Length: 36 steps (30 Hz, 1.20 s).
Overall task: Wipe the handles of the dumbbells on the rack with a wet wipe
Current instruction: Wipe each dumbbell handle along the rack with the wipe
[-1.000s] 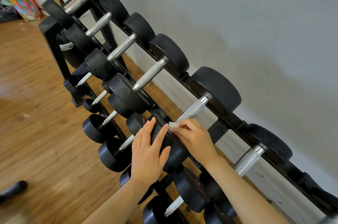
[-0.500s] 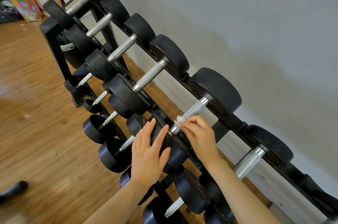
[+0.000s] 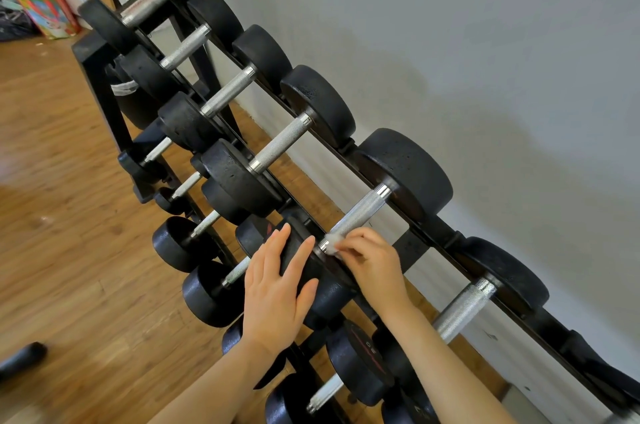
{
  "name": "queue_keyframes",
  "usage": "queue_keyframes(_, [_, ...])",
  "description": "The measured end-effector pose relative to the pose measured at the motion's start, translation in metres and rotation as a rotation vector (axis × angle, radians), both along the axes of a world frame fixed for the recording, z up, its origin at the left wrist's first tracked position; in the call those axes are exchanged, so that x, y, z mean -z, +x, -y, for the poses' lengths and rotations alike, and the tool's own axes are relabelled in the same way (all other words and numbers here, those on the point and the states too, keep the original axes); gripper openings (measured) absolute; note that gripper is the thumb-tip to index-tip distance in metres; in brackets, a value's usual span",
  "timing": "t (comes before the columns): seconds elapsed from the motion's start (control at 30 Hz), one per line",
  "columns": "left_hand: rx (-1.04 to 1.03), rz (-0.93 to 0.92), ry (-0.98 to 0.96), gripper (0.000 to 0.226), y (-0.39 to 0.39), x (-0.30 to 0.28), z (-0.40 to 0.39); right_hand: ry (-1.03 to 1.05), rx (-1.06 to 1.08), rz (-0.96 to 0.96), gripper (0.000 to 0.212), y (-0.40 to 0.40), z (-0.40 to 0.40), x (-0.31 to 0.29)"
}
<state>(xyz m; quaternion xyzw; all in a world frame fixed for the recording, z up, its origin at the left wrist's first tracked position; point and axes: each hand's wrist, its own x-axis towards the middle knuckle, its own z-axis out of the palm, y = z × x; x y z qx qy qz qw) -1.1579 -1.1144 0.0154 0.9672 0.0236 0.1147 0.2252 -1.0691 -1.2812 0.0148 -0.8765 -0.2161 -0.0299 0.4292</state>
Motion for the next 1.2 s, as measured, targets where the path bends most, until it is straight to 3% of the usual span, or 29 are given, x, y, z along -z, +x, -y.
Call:
queue_keyframes(0.1, [-0.002, -0.009, 0.004, 0.056, 0.0, 0.0, 0.0, 0.055, 0.088, 0.025, 0.014, 0.001, 0.002, 0.003])
queue_keyframes(0.27, [0.002, 0.005, -0.011, 0.056, 0.0, 0.0, 0.0, 0.022, -0.036, 0.005, 0.014, -0.009, -0.005, 0.0])
queue_keyframes(0.43, [-0.001, 0.0, -0.009, 0.056, 0.0, -0.001, 0.0, 0.094, 0.229, 0.069, 0.015, 0.004, 0.002, 0.001])
queue_keyframes(0.6, [-0.001, 0.001, -0.007, 0.056, 0.0, -0.001, 0.0, -0.007, -0.06, 0.007, 0.013, -0.006, -0.004, 0.002])
queue_keyframes(0.8, [-0.004, 0.002, 0.006, 0.055, 0.0, 0.0, 0.001, 0.146, 0.258, 0.023, 0.017, 0.003, 0.002, 0.004])
queue_keyframes(1.03, [-0.017, 0.004, 0.003, 0.055, 0.0, 0.0, 0.002, 0.056, -0.004, -0.066, 0.013, -0.008, -0.006, 0.001])
queue_keyframes(1.2, [-0.022, -0.006, 0.005, 0.055, 0.0, -0.002, 0.002, 0.083, 0.096, 0.033, 0.013, -0.008, -0.007, 0.002])
